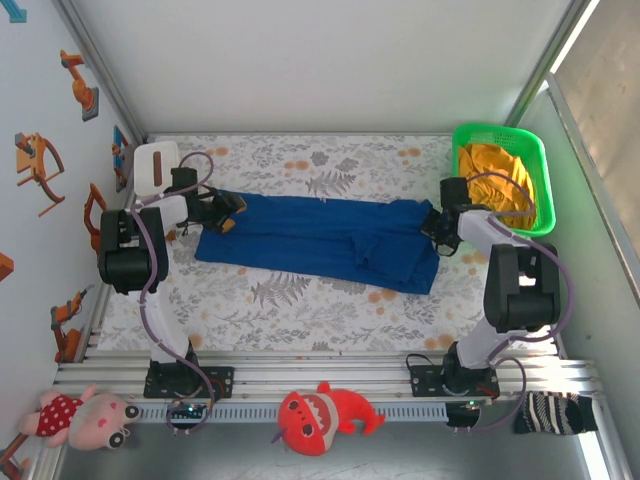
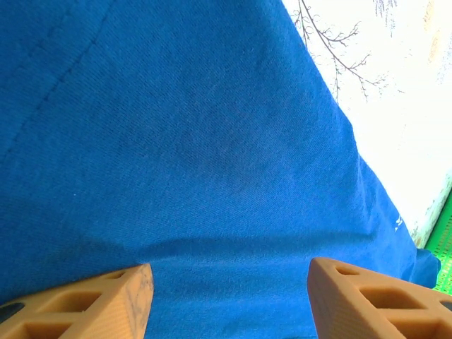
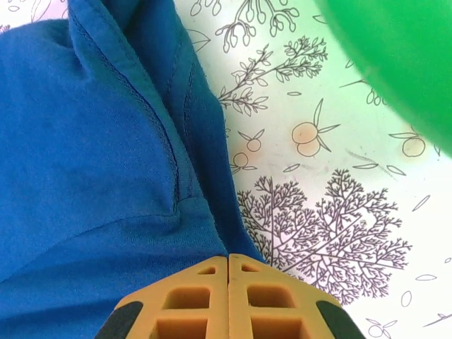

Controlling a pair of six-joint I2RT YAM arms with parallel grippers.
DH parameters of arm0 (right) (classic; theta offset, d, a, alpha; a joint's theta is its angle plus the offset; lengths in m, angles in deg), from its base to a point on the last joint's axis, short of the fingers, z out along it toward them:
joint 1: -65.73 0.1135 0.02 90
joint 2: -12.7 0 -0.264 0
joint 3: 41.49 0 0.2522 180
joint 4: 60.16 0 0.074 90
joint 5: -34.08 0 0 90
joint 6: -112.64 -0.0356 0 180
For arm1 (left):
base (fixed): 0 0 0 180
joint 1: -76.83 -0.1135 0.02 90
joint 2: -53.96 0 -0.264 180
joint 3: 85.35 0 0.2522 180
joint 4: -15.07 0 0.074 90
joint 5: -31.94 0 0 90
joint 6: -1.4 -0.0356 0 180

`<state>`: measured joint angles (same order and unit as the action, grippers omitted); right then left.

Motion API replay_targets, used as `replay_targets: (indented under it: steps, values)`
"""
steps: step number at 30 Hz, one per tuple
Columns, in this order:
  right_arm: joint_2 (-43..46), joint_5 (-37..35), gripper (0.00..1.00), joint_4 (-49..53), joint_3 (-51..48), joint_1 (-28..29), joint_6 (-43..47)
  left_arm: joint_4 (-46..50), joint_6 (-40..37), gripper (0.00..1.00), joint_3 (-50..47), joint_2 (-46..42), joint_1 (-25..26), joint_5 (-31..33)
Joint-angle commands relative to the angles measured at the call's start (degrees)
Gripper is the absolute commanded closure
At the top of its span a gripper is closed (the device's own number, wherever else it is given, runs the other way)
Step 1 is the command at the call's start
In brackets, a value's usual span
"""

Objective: Fold the inside-out t-shirt

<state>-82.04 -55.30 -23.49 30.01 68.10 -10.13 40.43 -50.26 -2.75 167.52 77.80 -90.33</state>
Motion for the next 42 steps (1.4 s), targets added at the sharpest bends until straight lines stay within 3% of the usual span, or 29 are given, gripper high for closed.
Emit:
replay_targets:
  steps: [1, 2, 4, 7, 10, 15, 22, 31, 42]
  values:
    - [-1.1, -0.5, 1.00, 1.0, 1.5, -0.8, 2.6, 6.1, -0.1, 0.41, -2.7, 1.4, -1.1, 5.3]
    - [-1.1, 0.3, 0.99, 0.7, 1.6, -0.8, 3.0, 6.2, -0.2, 0.41, -2.6, 1.4, -1.1, 5.3]
    - [0.1, 3.0, 0.74, 0.5, 1.3, -0.7, 2.9, 6.3, -0.2, 0.41, -2.5, 1.3, -1.2, 5.1]
    - [5.6, 5.1, 0.69, 0.8, -0.8, 0.1, 1.6, 6.3, -0.3, 0.41, -2.1, 0.2, -1.2, 4.2]
    - [12.3, 5.8, 0.71, 2.1, -4.1, 2.3, -0.1, 6.8, -0.6, 0.40, -1.5, -2.3, -1.1, 3.3]
    - [20.8, 5.7, 0.84, 3.1, -9.1, 9.1, -3.9, 7.9, -0.2, 0.39, 0.7, -7.7, -1.4, 0.4]
    - [16.9, 5.7, 0.90, -2.4, -11.6, 16.2, -8.9, 9.0, 0.8, 0.38, 3.7, -9.0, -0.5, 0.0]
    - [12.5, 4.6, 0.91, -7.2, -19.1, 16.5, -13.1, 5.8, 0.6, 0.38, -5.2, -6.2, -0.2, 3.5]
    - [20.4, -0.3, 0.89, 0.6, -27.3, 15.7, -17.9, 5.2, 4.2, 0.38, -20.9, -13.1, -2.9, 9.1]
